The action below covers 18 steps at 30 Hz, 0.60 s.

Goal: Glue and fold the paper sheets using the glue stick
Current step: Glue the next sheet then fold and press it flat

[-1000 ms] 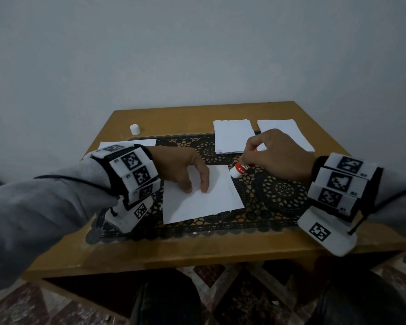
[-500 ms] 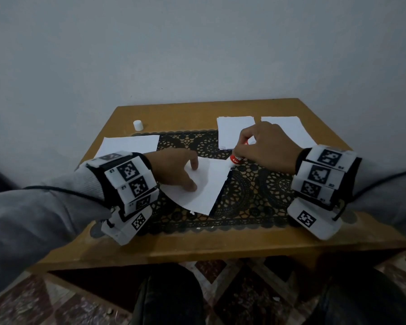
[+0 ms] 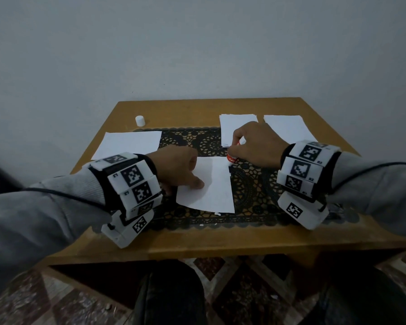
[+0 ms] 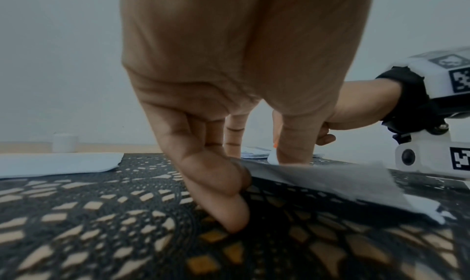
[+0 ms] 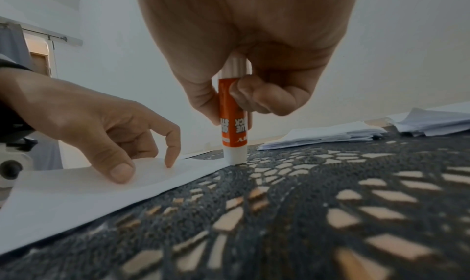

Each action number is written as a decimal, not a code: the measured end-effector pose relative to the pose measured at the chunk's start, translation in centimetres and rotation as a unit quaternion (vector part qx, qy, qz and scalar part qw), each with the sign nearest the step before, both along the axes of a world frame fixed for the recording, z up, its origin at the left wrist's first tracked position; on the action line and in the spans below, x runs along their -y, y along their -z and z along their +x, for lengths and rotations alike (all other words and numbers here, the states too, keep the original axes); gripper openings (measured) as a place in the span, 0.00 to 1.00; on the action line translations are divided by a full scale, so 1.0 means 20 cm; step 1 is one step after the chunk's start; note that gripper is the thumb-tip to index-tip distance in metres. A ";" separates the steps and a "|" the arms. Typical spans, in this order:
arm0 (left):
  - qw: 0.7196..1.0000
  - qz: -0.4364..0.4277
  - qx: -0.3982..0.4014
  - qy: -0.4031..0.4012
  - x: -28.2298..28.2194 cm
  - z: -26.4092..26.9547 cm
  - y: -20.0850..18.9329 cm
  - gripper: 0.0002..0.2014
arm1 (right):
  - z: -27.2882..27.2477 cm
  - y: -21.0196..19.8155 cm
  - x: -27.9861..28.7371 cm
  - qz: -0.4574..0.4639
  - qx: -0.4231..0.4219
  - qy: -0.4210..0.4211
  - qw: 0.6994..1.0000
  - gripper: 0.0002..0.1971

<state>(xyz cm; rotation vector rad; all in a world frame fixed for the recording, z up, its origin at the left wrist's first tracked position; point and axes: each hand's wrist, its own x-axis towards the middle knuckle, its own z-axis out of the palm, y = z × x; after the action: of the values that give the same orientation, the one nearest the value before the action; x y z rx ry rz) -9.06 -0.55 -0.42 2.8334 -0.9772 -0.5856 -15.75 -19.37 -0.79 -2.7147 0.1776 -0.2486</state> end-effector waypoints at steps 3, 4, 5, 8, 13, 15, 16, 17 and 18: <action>1.000 0.005 -0.009 -0.001 -0.01 0.00 0.00 0.24 | 0.01 -0.01 -0.01 -0.006 0.013 -0.001 1.000 0.12; 1.000 0.007 -0.011 0.004 -0.02 0.00 0.01 0.27 | 0.02 -0.01 -0.01 -0.007 0.016 -0.001 1.000 0.12; 1.000 0.009 -0.015 0.009 -0.02 0.00 0.01 0.31 | 0.02 -0.01 -0.01 -0.007 0.016 -0.001 1.000 0.12; 0.999 0.028 -0.019 0.033 -0.02 0.00 0.01 0.39 | 0.04 -0.01 -0.02 -0.020 0.005 -0.004 1.000 0.12; 0.997 0.052 -0.013 0.056 -0.01 0.00 0.02 0.39 | 0.05 -0.03 -0.03 -0.029 0.009 0.004 1.000 0.10; 0.997 0.054 -0.011 0.058 0.00 0.00 0.01 0.38 | 0.06 -0.05 -0.02 -0.028 0.027 0.019 0.999 0.10; 0.997 0.056 -0.004 0.061 0.01 -0.01 0.00 0.37 | 0.07 -0.05 -0.01 -0.025 0.035 0.025 0.999 0.11; 0.996 0.058 0.003 0.065 0.01 -0.01 0.00 0.37 | 0.07 -0.06 -0.01 -0.021 0.039 0.027 0.999 0.11; 0.996 0.059 0.008 0.069 0.02 -0.01 -0.01 0.36 | 0.08 -0.06 -0.01 -0.014 0.037 0.023 0.999 0.10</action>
<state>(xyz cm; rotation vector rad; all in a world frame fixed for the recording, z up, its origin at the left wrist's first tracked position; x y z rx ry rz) -9.35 -0.88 -0.24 2.8930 -1.1883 -0.6579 -14.19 -19.10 0.45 -2.7271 0.2176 -0.3675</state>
